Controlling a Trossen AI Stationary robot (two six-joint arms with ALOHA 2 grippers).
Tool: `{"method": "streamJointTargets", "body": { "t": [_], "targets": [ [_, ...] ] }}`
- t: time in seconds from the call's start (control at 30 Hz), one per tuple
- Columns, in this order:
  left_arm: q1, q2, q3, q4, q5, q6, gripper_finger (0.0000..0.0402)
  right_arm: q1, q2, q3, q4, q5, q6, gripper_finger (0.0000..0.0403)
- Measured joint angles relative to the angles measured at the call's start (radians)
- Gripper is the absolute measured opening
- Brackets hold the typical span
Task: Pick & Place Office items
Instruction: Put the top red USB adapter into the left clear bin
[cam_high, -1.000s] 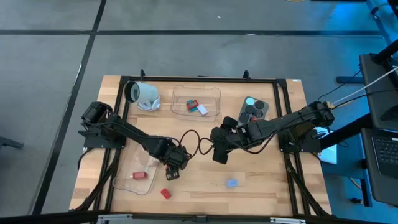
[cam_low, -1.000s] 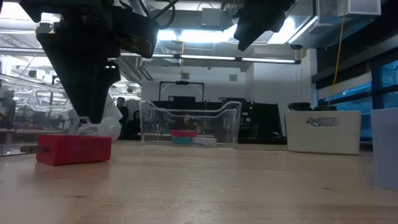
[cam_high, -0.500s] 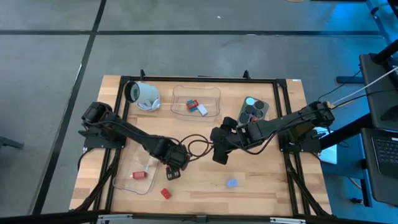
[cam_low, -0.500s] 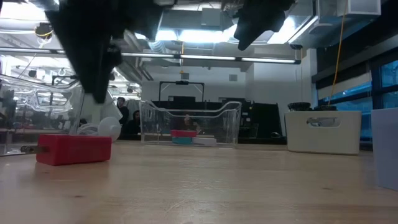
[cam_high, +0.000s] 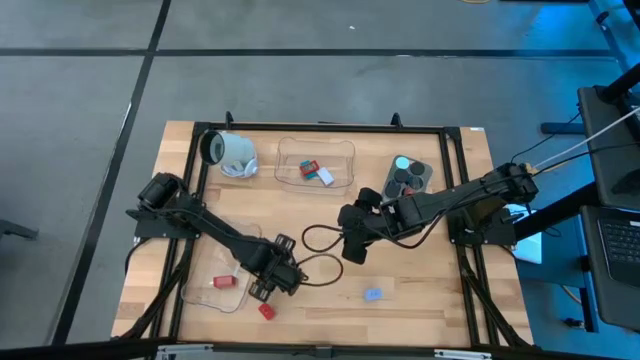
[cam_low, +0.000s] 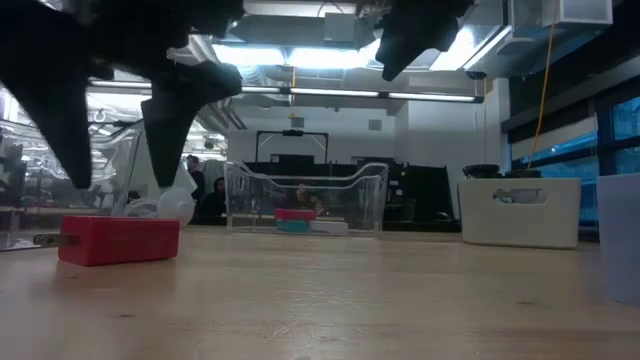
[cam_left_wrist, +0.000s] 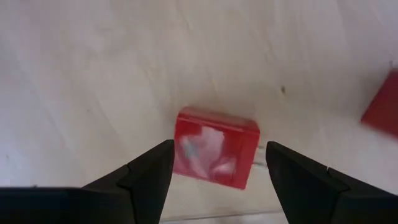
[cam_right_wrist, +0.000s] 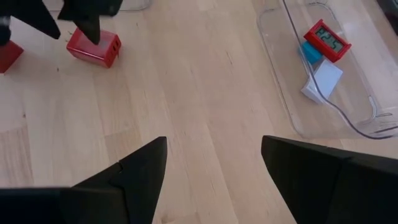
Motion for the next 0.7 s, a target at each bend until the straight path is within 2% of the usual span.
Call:
{"method": "streamJointTargets", "body": {
  "t": [0.2,0.5,0.7],
  "targets": [
    [-0.014,0.022,0.000,0.003,0.002,0.125,0.0252,0.000,0.000,0.000,0.001,0.000,0.000,0.0265],
    [-0.011,0.019,-0.005,0.003,0.019,0.134,0.0253,0.000,0.000,0.000,0.001,0.000,0.000,0.0265],
    [-0.011,0.019,-0.005,0.005,0.021,0.125,0.0292,0.000,0.000,0.000,0.001,0.000,0.000,0.0265]
  ]
}}
